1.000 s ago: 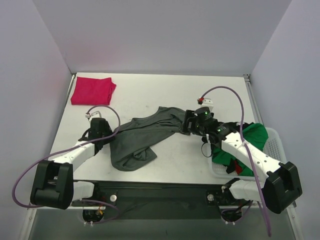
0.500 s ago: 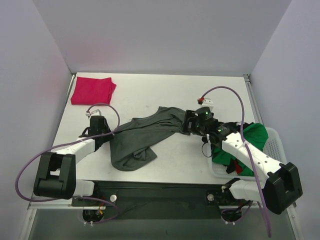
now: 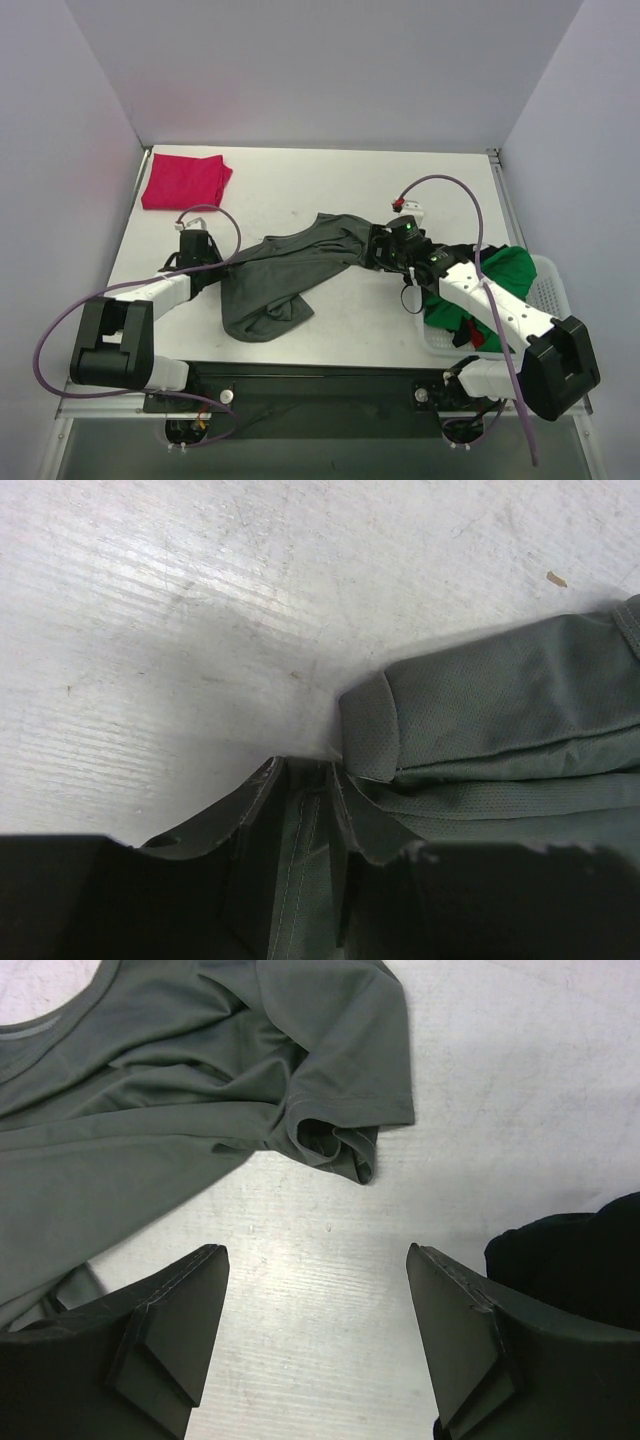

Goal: Fold and stack the t-shirts
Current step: Flatten out the tshirt

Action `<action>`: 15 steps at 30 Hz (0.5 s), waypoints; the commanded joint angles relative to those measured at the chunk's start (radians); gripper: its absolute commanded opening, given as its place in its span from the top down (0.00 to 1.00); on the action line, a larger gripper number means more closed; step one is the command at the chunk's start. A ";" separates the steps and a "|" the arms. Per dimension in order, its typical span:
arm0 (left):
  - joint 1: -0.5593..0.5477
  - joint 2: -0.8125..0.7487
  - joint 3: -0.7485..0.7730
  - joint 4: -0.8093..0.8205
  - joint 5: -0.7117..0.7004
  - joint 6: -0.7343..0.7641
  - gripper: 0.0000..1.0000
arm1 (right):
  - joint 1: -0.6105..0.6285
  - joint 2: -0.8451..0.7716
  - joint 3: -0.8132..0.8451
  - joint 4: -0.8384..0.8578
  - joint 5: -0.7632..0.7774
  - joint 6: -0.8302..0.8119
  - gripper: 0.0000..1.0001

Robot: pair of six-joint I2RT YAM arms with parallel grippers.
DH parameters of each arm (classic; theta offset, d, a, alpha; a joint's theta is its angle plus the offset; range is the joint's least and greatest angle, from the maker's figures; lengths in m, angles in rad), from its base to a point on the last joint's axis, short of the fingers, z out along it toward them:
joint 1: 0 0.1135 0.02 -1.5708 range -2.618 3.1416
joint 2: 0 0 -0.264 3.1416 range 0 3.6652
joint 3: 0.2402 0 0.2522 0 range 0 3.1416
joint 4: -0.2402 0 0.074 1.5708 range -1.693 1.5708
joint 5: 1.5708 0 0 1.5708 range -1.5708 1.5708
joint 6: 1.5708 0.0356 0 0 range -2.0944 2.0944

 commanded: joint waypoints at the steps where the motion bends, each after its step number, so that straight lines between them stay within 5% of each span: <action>1: 0.006 0.004 0.004 0.032 0.040 0.006 0.68 | -0.013 0.018 0.018 -0.030 0.000 -0.001 0.27; 7: 0.012 -0.010 0.001 0.027 0.040 0.006 1.00 | -0.013 0.014 0.016 -0.036 0.004 -0.004 0.27; 15: 0.024 -0.209 -0.063 0.011 -0.029 -0.011 1.00 | -0.033 0.092 0.055 -0.059 0.023 -0.010 0.29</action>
